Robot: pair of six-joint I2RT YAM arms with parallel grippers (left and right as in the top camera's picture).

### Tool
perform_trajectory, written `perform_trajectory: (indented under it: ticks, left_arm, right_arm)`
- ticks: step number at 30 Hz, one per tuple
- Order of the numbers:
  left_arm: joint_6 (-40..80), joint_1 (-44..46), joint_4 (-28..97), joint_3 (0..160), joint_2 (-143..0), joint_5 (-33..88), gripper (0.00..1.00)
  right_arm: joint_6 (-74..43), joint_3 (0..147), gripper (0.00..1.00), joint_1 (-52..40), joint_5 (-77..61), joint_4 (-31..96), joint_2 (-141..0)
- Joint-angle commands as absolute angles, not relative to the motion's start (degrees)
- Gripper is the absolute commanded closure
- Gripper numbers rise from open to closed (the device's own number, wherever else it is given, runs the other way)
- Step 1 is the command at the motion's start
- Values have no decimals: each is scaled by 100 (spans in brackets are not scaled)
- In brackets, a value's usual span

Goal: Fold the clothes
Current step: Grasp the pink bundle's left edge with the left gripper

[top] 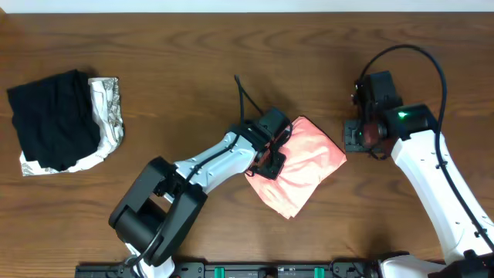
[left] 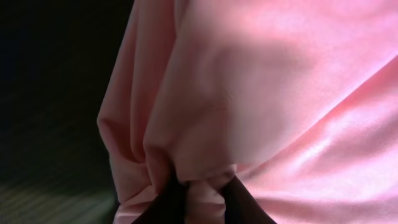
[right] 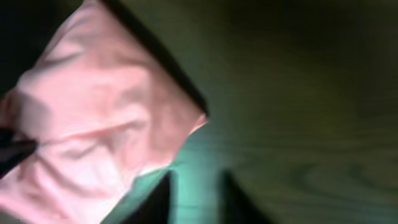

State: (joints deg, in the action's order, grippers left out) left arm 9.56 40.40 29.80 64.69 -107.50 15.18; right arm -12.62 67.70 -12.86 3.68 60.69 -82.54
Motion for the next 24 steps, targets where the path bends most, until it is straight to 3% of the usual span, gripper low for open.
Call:
perform_trajectory:
  ticks: [1, 10, 17, 24]
  left_arm:
    - [1061, 3942, 3079, 6442, -10715, 1564, 78]
    - [1063, 3822, 3063, 6453, -10569, 1564, 78]
    - [1063, 3822, 3061, 6451, -10569, 1566, 78]
    - [1063, 3822, 3063, 6453, -10569, 1566, 78]
  right_arm:
    - [-1063, 6759, 98, -1238, -47, 6176, -8252]
    - [-972, 6270, 99, -1245, -733, 5811, -8274]
    - [-760, 5129, 96, -1369, -1697, 4556, -8320]
    - [-762, 4460, 94, -1393, -1525, 3859, -8431]
